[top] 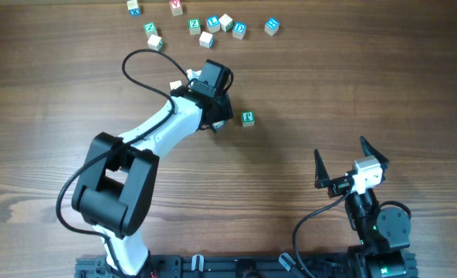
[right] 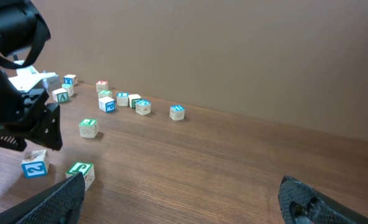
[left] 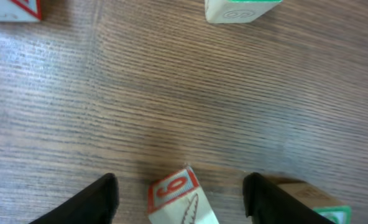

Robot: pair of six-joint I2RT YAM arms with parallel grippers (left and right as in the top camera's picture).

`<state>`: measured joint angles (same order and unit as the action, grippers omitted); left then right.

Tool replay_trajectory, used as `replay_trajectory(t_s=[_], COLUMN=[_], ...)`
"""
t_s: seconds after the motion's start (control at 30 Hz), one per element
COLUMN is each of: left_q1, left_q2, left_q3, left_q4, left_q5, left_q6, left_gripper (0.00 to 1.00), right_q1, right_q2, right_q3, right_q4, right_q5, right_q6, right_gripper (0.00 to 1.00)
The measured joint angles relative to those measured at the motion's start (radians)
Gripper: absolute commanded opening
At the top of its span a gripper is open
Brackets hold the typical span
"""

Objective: Form a tower
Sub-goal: 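Reach the left gripper forward over the green-lettered white block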

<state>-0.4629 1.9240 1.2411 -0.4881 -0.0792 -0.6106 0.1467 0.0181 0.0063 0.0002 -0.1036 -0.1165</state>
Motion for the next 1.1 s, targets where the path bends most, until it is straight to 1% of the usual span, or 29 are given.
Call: replay_trajectory(t_s=[0.03, 0.17, 0.4, 0.53, 0.6, 0.73, 0.8, 1.0, 1.03, 1.07, 1.1], left_q1=[0.000, 0.000, 0.000, 0.000, 0.000, 0.000, 0.000, 0.000, 0.000, 0.000, 0.000], left_q2=[0.007, 0.015, 0.015, 0.015, 0.015, 0.015, 0.015, 0.015, 0.015, 0.015, 0.015], left_q3=[0.000, 0.000, 0.000, 0.000, 0.000, 0.002, 0.006, 0.016, 0.016, 0.018, 0.019], left_q4=[0.001, -0.017, -0.097, -0.115, -0.116, -0.138, -0.161, -0.217, -0.224, -0.234, -0.238], left_q5=[-0.002, -0.003, -0.003, -0.003, -0.003, -0.002, 0.000, 0.029, 0.032, 0.036, 0.039], left_q6=[0.005, 0.002, 0.002, 0.003, 0.002, 0.011, 0.037, 0.102, 0.105, 0.109, 0.112], left_gripper=[0.41, 0.43, 0.43, 0.37, 0.32, 0.31, 0.29, 0.28, 0.28, 0.32, 0.41], right_q1=[0.000, 0.000, 0.000, 0.000, 0.000, 0.000, 0.000, 0.000, 0.000, 0.000, 0.000], right_q2=[0.000, 0.000, 0.000, 0.000, 0.000, 0.000, 0.000, 0.000, 0.000, 0.000, 0.000], right_q3=[0.000, 0.000, 0.000, 0.000, 0.000, 0.000, 0.000, 0.000, 0.000, 0.000, 0.000], right_q4=[0.000, 0.000, 0.000, 0.000, 0.000, 0.000, 0.000, 0.000, 0.000, 0.000, 0.000], right_q5=[0.000, 0.000, 0.000, 0.000, 0.000, 0.000, 0.000, 0.000, 0.000, 0.000, 0.000], right_q6=[0.000, 0.000, 0.000, 0.000, 0.000, 0.000, 0.000, 0.000, 0.000, 0.000, 0.000], right_gripper=[1.00, 1.00, 1.00, 1.00, 1.00, 1.00, 1.00, 1.00, 1.00, 1.00, 1.00])
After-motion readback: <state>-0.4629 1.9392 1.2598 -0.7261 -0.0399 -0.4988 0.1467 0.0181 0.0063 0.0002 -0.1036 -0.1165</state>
